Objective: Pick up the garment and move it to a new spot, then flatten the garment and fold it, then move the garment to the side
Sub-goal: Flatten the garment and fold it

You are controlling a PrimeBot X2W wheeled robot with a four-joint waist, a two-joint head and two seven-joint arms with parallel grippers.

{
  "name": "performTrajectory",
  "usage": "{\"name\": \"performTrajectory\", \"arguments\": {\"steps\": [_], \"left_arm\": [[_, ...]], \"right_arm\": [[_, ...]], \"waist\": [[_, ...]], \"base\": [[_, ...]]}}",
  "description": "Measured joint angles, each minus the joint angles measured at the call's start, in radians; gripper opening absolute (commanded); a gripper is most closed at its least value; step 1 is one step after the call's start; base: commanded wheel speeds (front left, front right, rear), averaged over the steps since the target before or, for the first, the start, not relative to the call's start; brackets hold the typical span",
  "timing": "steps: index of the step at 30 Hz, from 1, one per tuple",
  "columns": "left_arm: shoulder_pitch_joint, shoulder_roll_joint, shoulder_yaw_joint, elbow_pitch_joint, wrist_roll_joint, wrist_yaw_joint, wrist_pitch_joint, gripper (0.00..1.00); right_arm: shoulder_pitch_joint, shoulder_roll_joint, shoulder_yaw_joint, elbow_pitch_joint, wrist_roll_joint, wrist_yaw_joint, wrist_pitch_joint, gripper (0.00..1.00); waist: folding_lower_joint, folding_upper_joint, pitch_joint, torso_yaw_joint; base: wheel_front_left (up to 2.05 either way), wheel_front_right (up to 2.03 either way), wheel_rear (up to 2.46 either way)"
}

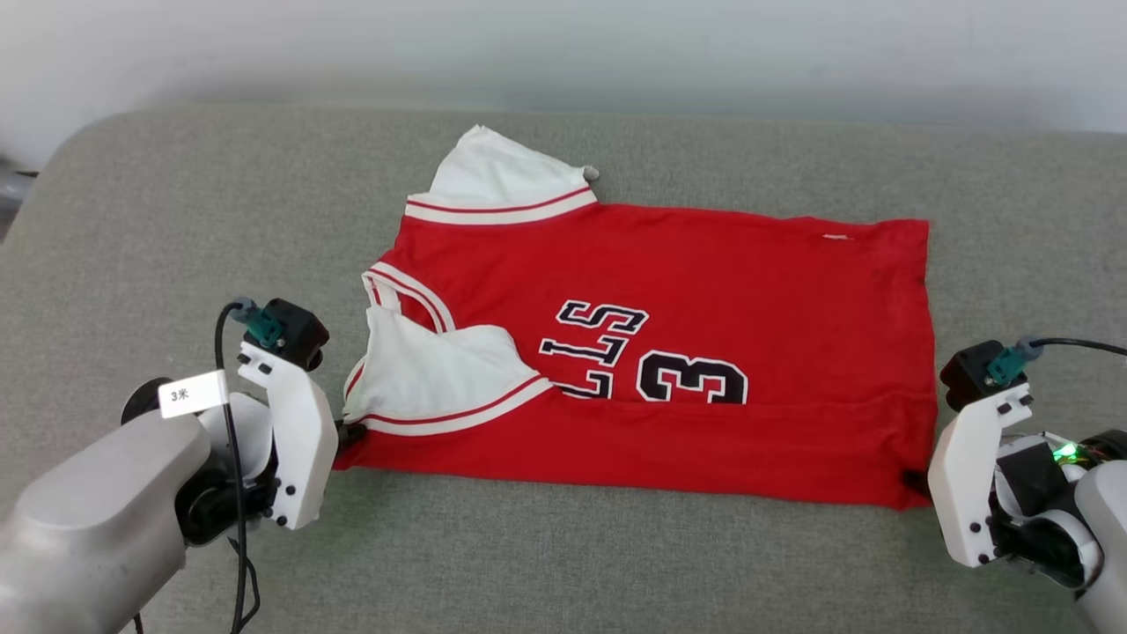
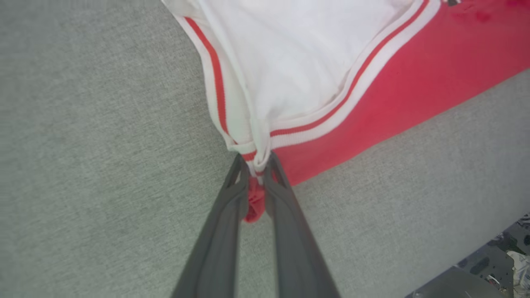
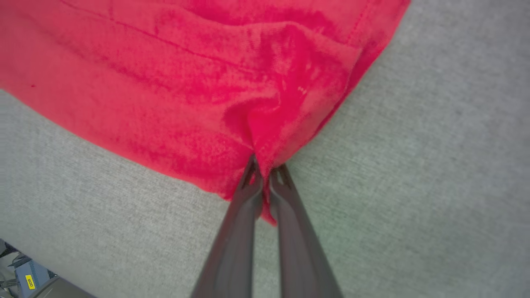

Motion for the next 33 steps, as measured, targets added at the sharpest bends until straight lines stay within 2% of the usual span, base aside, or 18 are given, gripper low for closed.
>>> {"name": "performTrajectory", "arguments": {"steps": [9, 19, 27, 33], "left_arm": [[0.060, 0.066, -0.010, -0.063, -0.016, 0.000, -0.024, 0.00], [0.168, 0.134, -0.024, -0.206, -0.026, 0.045, -0.048, 0.00], [0.252, 0.144, -0.033, -0.231, -0.044, 0.071, -0.064, 0.00], [0.277, 0.120, -0.032, -0.185, -0.061, 0.075, -0.087, 0.00]], "right_arm": [[0.097, -0.064, -0.035, -0.112, 0.052, 0.000, -0.065, 0.00], [0.269, -0.100, -0.141, -0.251, 0.053, 0.001, -0.018, 0.00], [0.396, -0.086, -0.219, -0.313, 0.027, 0.001, 0.049, 0.00], [0.429, -0.042, -0.241, -0.287, -0.006, 0.001, 0.060, 0.00]], "waist": [[0.0000, 0.0000, -0.081, -0.005], [-0.0001, 0.0000, -0.135, -0.011], [-0.0001, 0.0000, -0.128, -0.010], [0.0000, 0.0000, -0.101, -0.009]], "base": [[0.00, 0.00, 0.00], [0.00, 0.00, 0.00], [0.00, 0.00, 0.00], [0.00, 0.00, 0.00]]}}
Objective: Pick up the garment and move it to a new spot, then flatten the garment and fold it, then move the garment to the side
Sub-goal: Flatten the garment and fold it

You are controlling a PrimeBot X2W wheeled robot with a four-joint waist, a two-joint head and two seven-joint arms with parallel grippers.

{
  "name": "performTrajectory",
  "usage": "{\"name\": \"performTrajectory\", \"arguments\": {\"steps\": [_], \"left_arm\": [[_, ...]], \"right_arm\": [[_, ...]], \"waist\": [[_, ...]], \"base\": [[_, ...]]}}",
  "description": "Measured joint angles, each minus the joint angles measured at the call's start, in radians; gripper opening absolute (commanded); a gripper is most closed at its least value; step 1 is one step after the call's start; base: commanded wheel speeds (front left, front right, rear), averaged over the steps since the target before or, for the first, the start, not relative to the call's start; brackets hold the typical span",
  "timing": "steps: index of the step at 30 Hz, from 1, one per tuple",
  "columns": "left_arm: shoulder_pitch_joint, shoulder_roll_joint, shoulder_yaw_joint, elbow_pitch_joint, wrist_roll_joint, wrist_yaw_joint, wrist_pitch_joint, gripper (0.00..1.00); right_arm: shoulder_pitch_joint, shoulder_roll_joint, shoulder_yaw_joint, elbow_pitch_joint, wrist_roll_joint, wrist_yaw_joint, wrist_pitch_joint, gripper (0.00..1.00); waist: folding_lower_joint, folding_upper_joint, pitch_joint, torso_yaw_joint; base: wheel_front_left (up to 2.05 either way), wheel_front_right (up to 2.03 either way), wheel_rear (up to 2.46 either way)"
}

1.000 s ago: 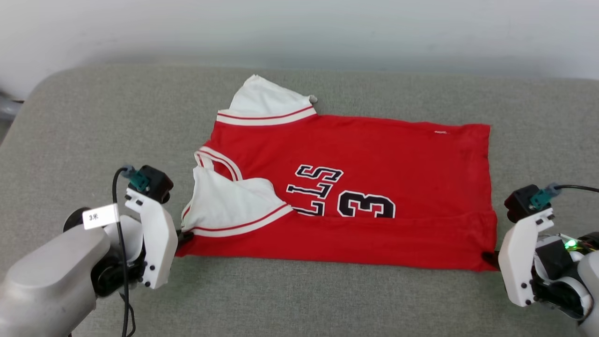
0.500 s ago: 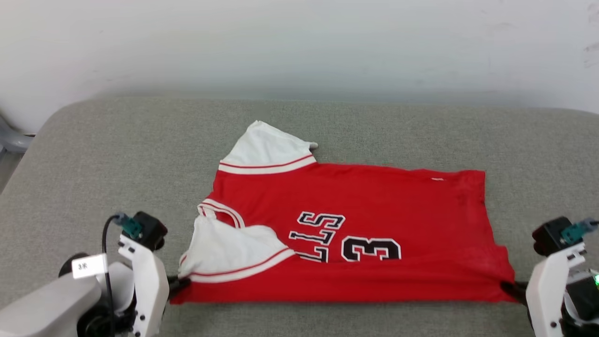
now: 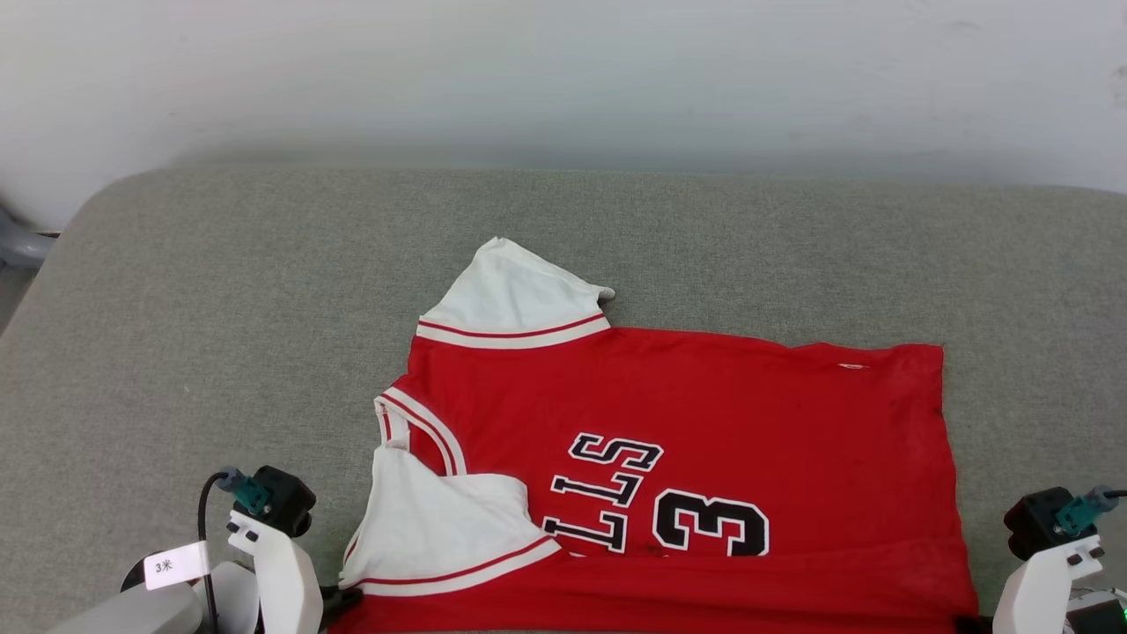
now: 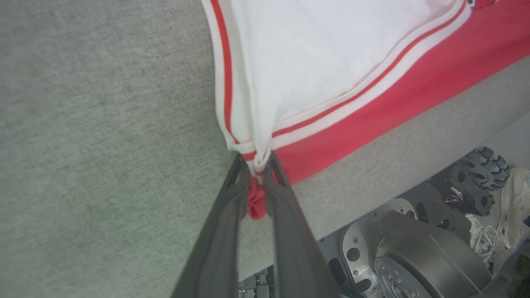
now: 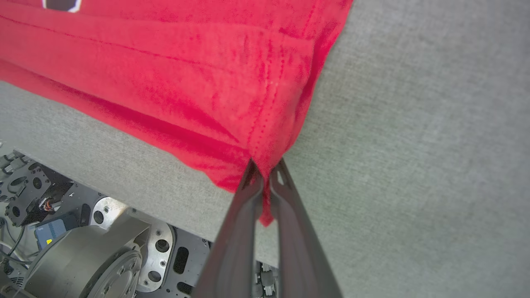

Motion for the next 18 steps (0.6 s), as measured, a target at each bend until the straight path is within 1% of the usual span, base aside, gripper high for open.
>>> {"name": "performTrajectory", "arguments": {"steps": [4, 5, 6, 11, 14, 16, 18], "left_arm": [[0.003, -0.019, 0.000, 0.036, 0.000, -0.011, -0.008, 0.00], [0.003, -0.022, 0.001, 0.043, 0.001, -0.011, -0.014, 0.79], [0.003, -0.024, 0.003, 0.051, 0.002, -0.010, -0.020, 1.00], [-0.003, -0.008, 0.014, 0.053, 0.018, -0.006, -0.051, 1.00], [-0.018, 0.011, 0.032, 0.027, 0.024, 0.011, -0.075, 1.00], [-0.029, 0.023, 0.048, 0.010, 0.039, 0.028, -0.108, 1.00], [-0.047, 0.026, 0.074, -0.002, 0.051, 0.051, -0.156, 1.00]], "right_arm": [[0.000, 0.021, -0.002, 0.031, -0.016, 0.000, -0.020, 0.00], [0.000, 0.027, -0.006, 0.035, -0.018, 0.000, -0.032, 0.56], [-0.001, 0.033, -0.010, 0.037, -0.018, 0.000, -0.044, 1.00], [-0.001, 0.046, -0.038, 0.012, -0.024, 0.000, -0.122, 1.00], [-0.001, 0.057, -0.068, -0.027, -0.035, 0.000, -0.186, 1.00], [-0.004, 0.074, -0.104, -0.053, -0.065, -0.001, -0.260, 1.00], [-0.013, 0.105, -0.139, -0.079, -0.099, -0.001, -0.348, 1.00]], "waist": [[0.0000, 0.0000, 0.010, 0.002], [0.0000, 0.0000, 0.010, 0.002], [0.0000, 0.0000, 0.009, 0.003], [0.0000, 0.0000, -0.014, 0.004], [0.0000, 0.0000, -0.029, 0.004], [0.0000, 0.0000, -0.038, 0.004], [-0.0001, 0.0000, -0.043, 0.003]], "base": [[0.00, 0.00, 0.00], [0.00, 0.00, 0.00], [0.00, 0.00, 0.00], [0.00, 0.00, 0.00], [0.00, 0.00, 0.00], [0.00, 0.00, 0.00], [0.00, 0.00, 0.00]]}}
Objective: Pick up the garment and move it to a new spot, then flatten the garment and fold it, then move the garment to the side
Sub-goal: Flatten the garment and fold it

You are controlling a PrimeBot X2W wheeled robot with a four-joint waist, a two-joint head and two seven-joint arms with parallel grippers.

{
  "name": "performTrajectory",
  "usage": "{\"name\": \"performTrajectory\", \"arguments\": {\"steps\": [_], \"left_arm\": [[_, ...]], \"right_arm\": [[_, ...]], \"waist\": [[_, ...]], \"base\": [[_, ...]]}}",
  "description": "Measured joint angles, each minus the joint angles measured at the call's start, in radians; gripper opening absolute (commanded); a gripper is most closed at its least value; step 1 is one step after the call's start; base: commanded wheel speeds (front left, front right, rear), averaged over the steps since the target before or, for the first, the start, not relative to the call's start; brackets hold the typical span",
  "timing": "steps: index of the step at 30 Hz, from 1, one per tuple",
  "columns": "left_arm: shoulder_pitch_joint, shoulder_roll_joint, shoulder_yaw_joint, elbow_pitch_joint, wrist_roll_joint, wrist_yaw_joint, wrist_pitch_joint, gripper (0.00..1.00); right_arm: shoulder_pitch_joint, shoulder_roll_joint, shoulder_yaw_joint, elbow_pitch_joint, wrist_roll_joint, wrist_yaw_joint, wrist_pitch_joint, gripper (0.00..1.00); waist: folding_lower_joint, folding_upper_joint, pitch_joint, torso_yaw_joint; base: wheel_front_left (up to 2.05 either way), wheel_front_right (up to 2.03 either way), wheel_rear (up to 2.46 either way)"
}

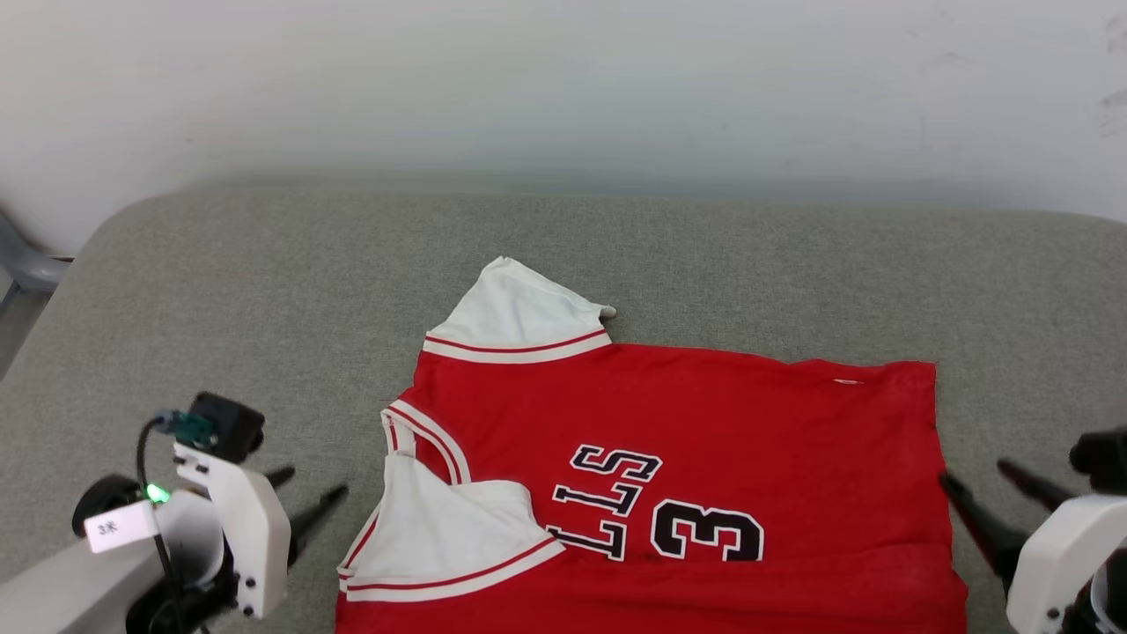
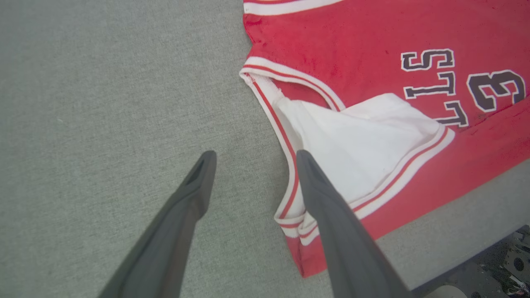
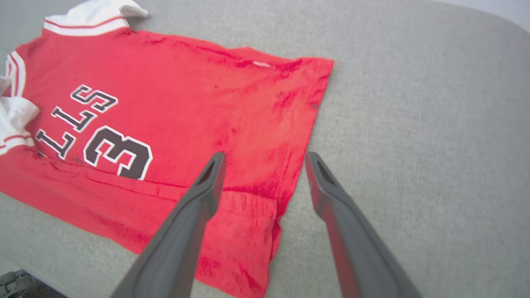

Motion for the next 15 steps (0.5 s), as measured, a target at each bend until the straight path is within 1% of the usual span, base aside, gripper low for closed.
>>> {"name": "performTrajectory", "arguments": {"steps": [2, 4, 5, 8, 12, 15], "left_arm": [[-0.014, -0.001, 0.025, -0.004, 0.021, 0.027, -0.053, 1.00], [-0.028, -0.001, 0.041, 0.002, 0.045, 0.045, -0.102, 1.00], [-0.028, -0.001, 0.041, 0.002, 0.045, 0.045, -0.102, 1.00], [-0.053, -0.014, 0.060, 0.018, 0.077, 0.067, -0.162, 1.00], [-0.097, -0.050, 0.085, 0.056, 0.114, 0.084, -0.230, 1.00], [-0.146, -0.078, 0.098, 0.097, 0.136, 0.083, -0.261, 1.00]], "right_arm": [[-0.013, 0.048, -0.041, -0.015, -0.039, 0.000, -0.088, 1.00], [-0.021, 0.085, -0.071, -0.032, -0.086, 0.000, -0.166, 1.00], [-0.021, 0.085, -0.071, -0.032, -0.086, 0.000, -0.166, 1.00], [-0.030, 0.156, -0.111, -0.059, -0.138, 0.000, -0.275, 1.00], [-0.030, 0.242, -0.155, -0.091, -0.212, 0.000, -0.408, 1.00], [-0.024, 0.298, -0.166, -0.114, -0.264, 0.000, -0.486, 1.00]], "waist": [[0.0000, 0.0000, -0.003, -0.004], [0.0000, 0.0000, -0.003, -0.009], [0.0000, 0.0000, -0.003, -0.009], [0.0000, 0.0000, 0.001, -0.018], [0.0000, 0.0000, 0.014, -0.032], [0.0000, 0.0000, 0.032, -0.043]], "base": [[0.00, 0.00, 0.00], [0.00, 0.00, 0.00], [0.00, 0.00, 0.00], [0.00, 0.00, 0.00], [0.00, 0.00, 0.00], [0.00, 0.00, 0.00]]}}
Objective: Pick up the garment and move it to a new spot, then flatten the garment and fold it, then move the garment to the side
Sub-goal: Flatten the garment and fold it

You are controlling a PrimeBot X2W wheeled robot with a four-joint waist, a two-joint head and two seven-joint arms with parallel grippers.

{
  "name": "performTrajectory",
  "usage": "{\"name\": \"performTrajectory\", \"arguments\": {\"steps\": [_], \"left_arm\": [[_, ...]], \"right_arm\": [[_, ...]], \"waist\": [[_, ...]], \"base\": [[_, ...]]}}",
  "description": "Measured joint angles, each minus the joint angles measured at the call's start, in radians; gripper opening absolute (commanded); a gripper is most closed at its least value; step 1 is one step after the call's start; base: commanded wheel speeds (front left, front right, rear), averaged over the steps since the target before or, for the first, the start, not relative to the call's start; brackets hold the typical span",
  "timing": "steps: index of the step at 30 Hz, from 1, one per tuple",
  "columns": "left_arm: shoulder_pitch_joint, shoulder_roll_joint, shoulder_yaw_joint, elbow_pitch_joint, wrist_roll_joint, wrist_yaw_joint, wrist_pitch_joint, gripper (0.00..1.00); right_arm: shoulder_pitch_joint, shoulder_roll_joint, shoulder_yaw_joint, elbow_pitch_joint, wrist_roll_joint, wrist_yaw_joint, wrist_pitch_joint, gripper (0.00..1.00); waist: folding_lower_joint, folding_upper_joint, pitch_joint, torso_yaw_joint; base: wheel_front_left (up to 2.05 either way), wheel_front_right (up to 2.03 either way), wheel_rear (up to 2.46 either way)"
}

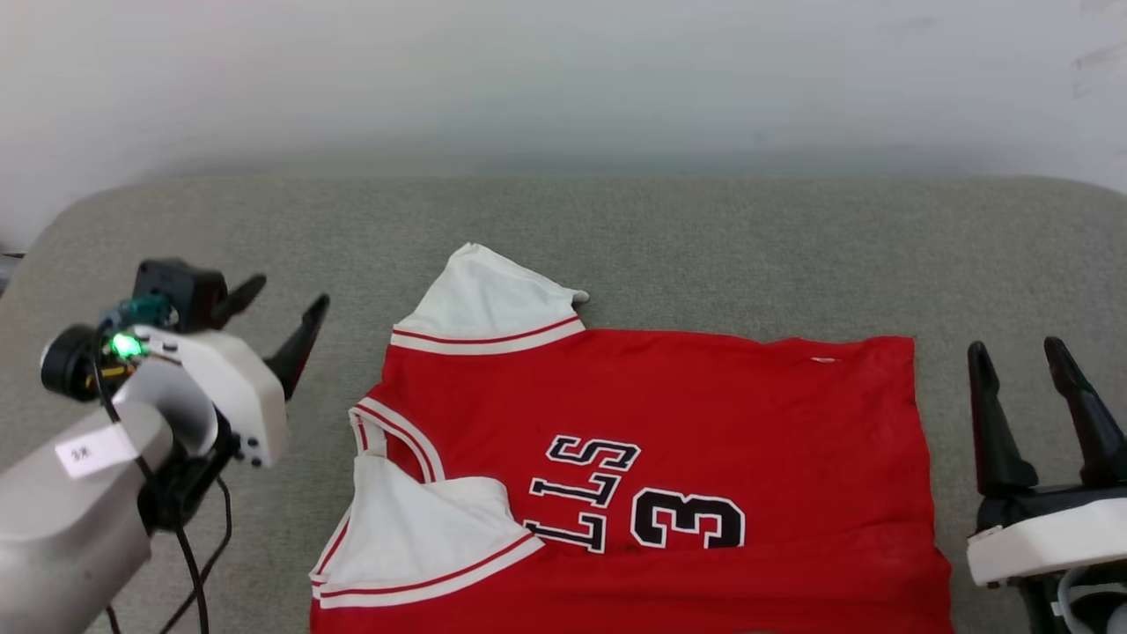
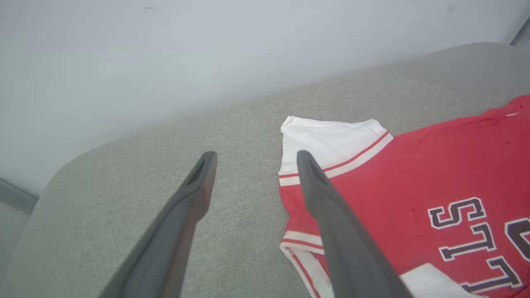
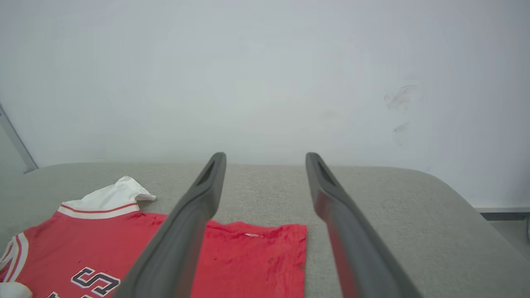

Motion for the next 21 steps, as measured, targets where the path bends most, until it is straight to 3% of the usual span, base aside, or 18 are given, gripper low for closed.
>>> {"name": "performTrajectory", "arguments": {"steps": [4, 9, 14, 21], "left_arm": [[-0.079, -0.035, 0.013, 0.056, 0.016, -0.029, 0.003, 1.00], [-0.207, -0.064, 0.012, 0.135, -0.005, -0.123, 0.128, 1.00], [-0.357, -0.077, -0.016, 0.197, -0.022, -0.183, 0.331, 1.00], [-0.519, -0.092, -0.060, 0.232, -0.087, -0.205, 0.637, 1.00]], "right_arm": [[0.016, 0.052, 0.014, -0.023, -0.052, 0.000, -0.064, 1.00], [0.015, 0.077, 0.045, -0.033, -0.084, 0.000, -0.097, 1.00], [-0.027, 0.089, 0.067, -0.034, -0.099, 0.000, -0.113, 1.00], [-0.086, 0.099, 0.077, -0.019, -0.104, 0.000, -0.137, 1.00]], "waist": [[0.0000, 0.0000, 0.033, -0.021], [0.0000, 0.0000, 0.096, -0.050], [0.0001, 0.0000, 0.176, -0.083], [0.0002, 0.0000, 0.290, -0.126]], "base": [[0.00, 0.00, 0.00], [0.00, 0.00, 0.00], [0.00, 0.00, 0.00], [0.00, 0.00, 0.00]]}}
